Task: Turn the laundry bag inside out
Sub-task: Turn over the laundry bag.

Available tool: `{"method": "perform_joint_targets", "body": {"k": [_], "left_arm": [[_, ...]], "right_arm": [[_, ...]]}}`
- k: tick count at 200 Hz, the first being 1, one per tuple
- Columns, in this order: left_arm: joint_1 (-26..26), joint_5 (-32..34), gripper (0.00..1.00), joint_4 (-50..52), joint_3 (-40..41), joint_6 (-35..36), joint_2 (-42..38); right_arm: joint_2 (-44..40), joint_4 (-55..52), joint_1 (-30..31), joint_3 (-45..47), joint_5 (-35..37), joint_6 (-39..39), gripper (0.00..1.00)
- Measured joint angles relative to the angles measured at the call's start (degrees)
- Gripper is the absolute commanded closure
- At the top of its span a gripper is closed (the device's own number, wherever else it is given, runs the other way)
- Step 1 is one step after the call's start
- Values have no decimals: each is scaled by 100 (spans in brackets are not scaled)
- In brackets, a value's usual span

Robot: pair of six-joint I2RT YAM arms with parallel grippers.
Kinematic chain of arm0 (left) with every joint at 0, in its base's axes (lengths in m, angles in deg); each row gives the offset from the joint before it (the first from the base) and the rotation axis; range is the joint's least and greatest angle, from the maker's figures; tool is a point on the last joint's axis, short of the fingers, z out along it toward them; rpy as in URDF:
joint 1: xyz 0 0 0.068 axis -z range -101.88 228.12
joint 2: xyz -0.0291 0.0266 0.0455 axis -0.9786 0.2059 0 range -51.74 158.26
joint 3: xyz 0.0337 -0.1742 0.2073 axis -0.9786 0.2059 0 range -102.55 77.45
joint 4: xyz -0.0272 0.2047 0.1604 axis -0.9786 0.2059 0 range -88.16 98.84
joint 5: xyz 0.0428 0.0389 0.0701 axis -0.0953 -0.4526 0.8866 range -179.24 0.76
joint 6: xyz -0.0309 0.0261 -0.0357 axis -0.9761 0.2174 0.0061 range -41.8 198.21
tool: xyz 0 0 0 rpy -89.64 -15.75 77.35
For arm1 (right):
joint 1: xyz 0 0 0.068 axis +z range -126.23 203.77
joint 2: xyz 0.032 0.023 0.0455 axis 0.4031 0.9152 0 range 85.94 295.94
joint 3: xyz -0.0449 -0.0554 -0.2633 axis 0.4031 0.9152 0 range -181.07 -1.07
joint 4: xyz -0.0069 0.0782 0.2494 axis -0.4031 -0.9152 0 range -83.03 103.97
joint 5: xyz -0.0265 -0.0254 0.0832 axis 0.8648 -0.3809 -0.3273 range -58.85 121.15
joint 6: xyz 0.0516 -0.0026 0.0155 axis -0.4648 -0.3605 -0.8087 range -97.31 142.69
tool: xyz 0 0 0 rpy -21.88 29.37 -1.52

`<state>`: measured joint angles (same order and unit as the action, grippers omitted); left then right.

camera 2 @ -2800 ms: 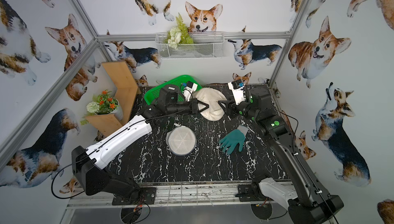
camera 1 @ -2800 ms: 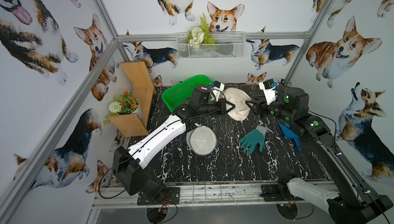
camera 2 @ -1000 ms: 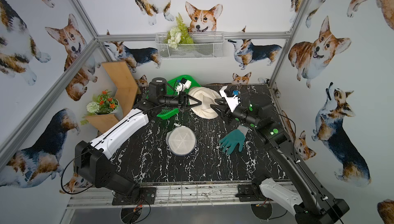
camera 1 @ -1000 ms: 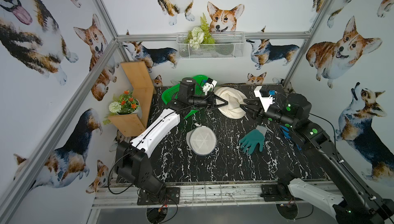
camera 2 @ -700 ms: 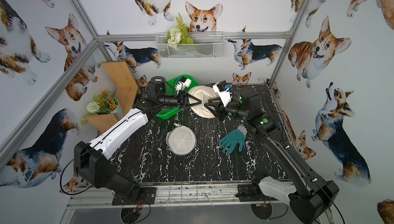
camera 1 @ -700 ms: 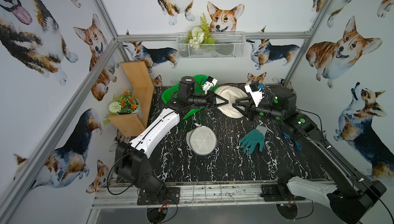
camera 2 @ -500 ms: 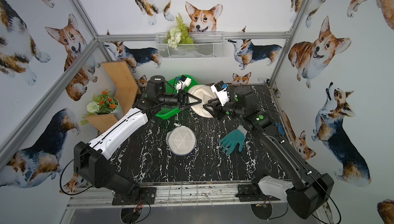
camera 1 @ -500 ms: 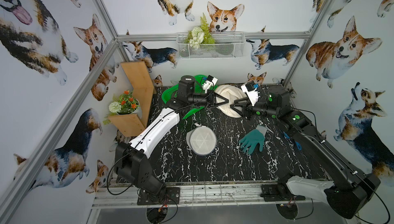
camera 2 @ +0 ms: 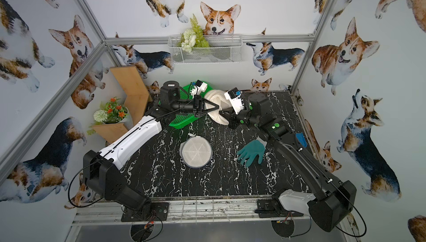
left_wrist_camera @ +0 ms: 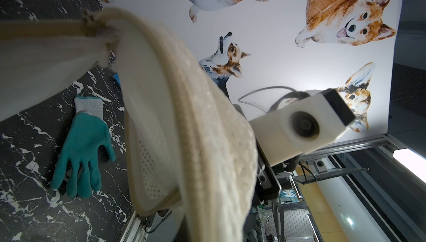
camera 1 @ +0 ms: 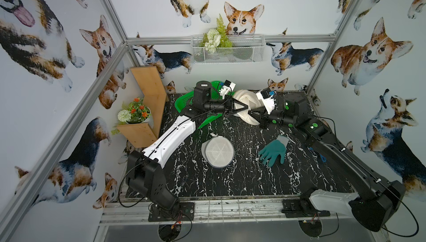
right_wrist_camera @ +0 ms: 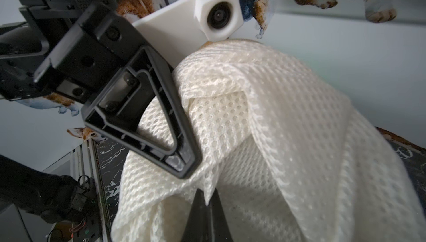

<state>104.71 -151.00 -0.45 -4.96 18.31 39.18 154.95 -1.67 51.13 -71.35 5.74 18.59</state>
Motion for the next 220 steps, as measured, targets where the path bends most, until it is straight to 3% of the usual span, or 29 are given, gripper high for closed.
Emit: {"method": "perform_joint_targets", "body": {"k": [15, 41, 61, 96, 126, 154, 178, 199, 220], "left_arm": [[-4, 17, 82, -7, -28, 2, 0], [-118, 319, 41, 76, -120, 227, -129], [-273, 944, 27, 44, 48, 588, -542], [-455, 1899, 27, -498, 1241, 1113, -1585], [-291, 2146, 21, -1078, 2090, 1392, -2111], [184, 2081, 15, -1488, 2288, 1508, -2107], [608, 2059, 15, -1725, 2157, 1641, -1836], [678, 2155, 24, -1812, 2055, 1661, -1578], [680, 2288, 52, -1908, 2055, 1633, -1419]], "right_arm": [[-74, 87, 2, 72, 68, -164, 100], [-267, 256, 2, 267, 146, -767, 100], [-444, 330, 2, 435, 251, -1453, 100], [-730, 623, -122, 557, 337, -2686, 100], [-726, 859, -234, 562, 367, -3333, 100], [-651, 1010, -225, 557, 264, -3526, 100], [-579, 1084, -225, 557, 133, -3661, 100], [-577, 1156, -223, 549, 79, -3757, 100], [-610, 1200, -223, 549, 9, -3803, 100]]}}
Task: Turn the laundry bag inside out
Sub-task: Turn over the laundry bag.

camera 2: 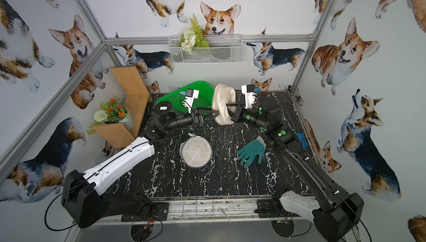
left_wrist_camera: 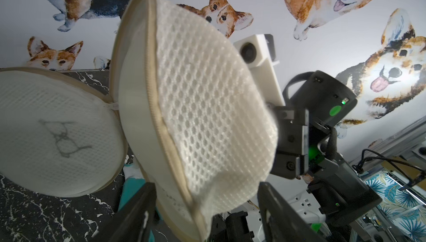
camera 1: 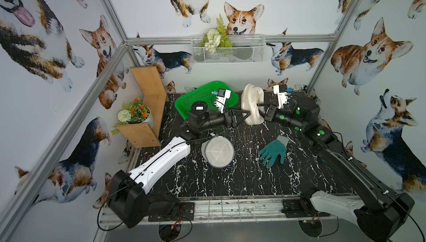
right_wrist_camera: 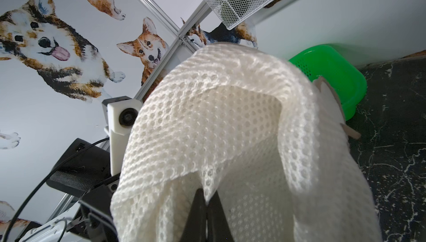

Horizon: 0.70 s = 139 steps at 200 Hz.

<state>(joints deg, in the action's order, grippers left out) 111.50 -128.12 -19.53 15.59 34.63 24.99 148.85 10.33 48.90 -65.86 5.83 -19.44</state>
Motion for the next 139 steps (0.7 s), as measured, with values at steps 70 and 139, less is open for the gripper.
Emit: {"method": "perform_joint_targets", "body": {"k": [70, 139], "left_arm": [[-319, 361, 100, -413, 138, -15, -179], [-962, 1720, 100, 1368, -267, 535, -348]], "right_arm": [[-420, -258, -162, -26, 140, -98, 100], [-1128, -1158, -728, -127, 9, -76, 100]]}}
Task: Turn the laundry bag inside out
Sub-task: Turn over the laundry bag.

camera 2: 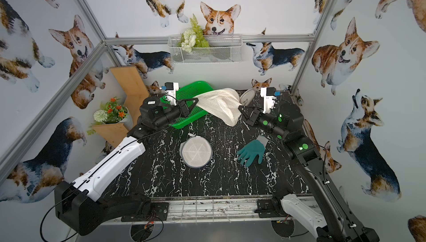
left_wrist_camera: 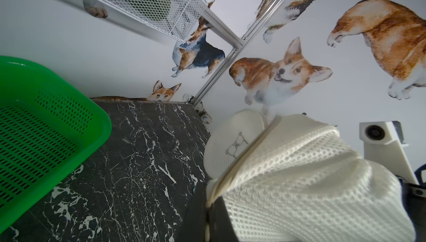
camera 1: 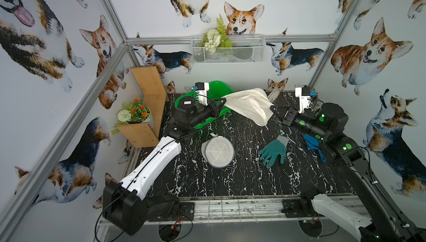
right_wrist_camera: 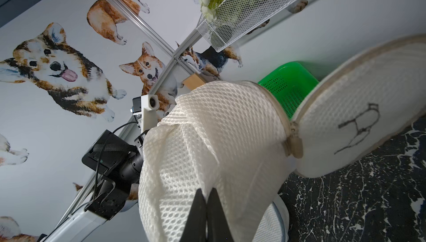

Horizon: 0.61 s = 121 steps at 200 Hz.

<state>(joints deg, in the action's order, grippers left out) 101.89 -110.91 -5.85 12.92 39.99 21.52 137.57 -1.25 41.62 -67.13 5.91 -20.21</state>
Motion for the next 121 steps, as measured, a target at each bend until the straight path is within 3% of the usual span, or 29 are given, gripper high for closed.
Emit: {"method": "perform_joint_targets", "body": {"k": [56, 79, 121], "left_arm": [[0, 409, 100, 739, -210, 409, -57], [181, -68, 100, 234, -120, 496, 17], [1054, -977, 100, -365, -619, 741, 680]], "right_arm": [[92, -229, -63, -273, -72, 48, 100], [127, 26, -90, -136, -24, 63, 100], [566, 807, 173, 387, -22, -367, 100]]}}
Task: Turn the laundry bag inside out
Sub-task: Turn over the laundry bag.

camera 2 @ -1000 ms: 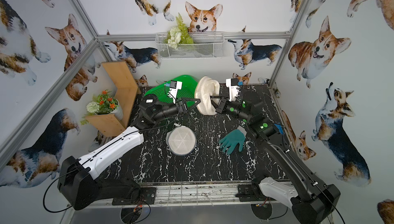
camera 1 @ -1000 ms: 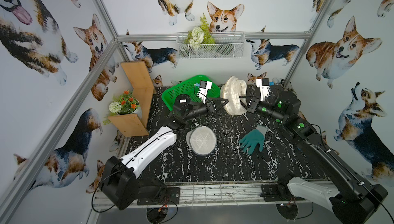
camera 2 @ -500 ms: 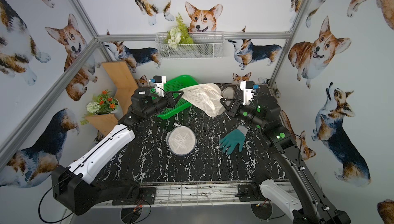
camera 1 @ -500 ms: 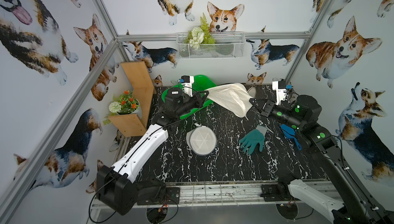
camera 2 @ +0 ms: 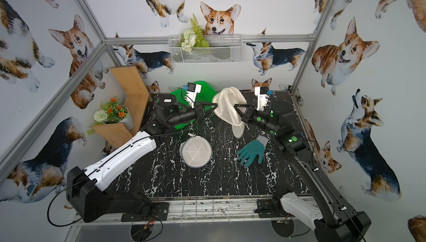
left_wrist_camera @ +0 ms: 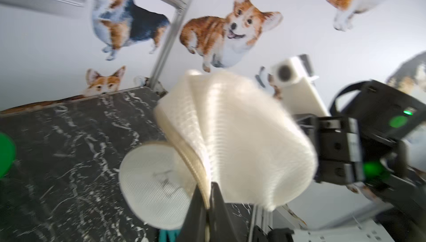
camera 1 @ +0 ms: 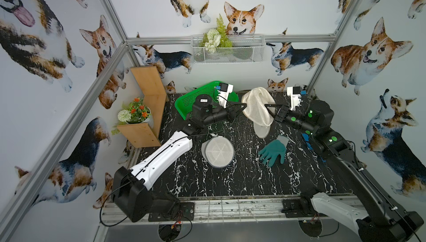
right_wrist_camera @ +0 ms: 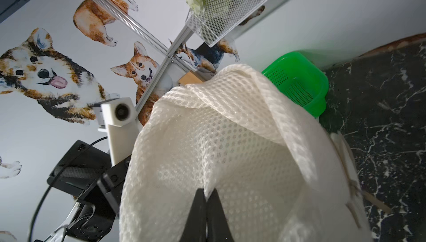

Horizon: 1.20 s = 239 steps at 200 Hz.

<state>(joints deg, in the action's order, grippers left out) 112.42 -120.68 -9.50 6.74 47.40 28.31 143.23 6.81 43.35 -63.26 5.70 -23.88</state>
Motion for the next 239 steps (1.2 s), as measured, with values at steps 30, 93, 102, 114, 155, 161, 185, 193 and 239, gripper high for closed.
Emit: {"method": "perform_joint_targets", "body": {"k": [30, 93, 102, 114, 155, 161, 185, 193, 239], "left_arm": [[-55, 820, 55, 437, -166, 66, 92], [173, 2977, 18, 1329, -72, 835, -557], [341, 3091, 19, 1246, 31, 1167, -723], [544, 3134, 22, 1023, 179, 1609, -911], [741, 2446, 30, 289, 238, 2201, -866], [743, 2253, 30, 181, 186, 2184, -763], [748, 1456, 30, -254, 33, 1725, -291], [745, 1222, 30, -376, -24, 1523, -129], [741, 363, 52, -1071, -120, 566, 315]], "right_arm": [[-66, 212, -28, -39, 243, -76, 100], [-72, 120, -52, -297, 588, 214, 100], [-57, 94, -52, -343, 590, 240, 100], [-42, 85, -57, -389, 592, 275, 100], [-26, 46, -57, -442, 586, 345, 100], [-26, 46, -57, -442, 579, 345, 100], [-28, 131, -55, -398, 393, 341, 100], [-31, 144, -52, -380, 337, 339, 100], [-37, 227, 2, -352, 142, 337, 100]]}}
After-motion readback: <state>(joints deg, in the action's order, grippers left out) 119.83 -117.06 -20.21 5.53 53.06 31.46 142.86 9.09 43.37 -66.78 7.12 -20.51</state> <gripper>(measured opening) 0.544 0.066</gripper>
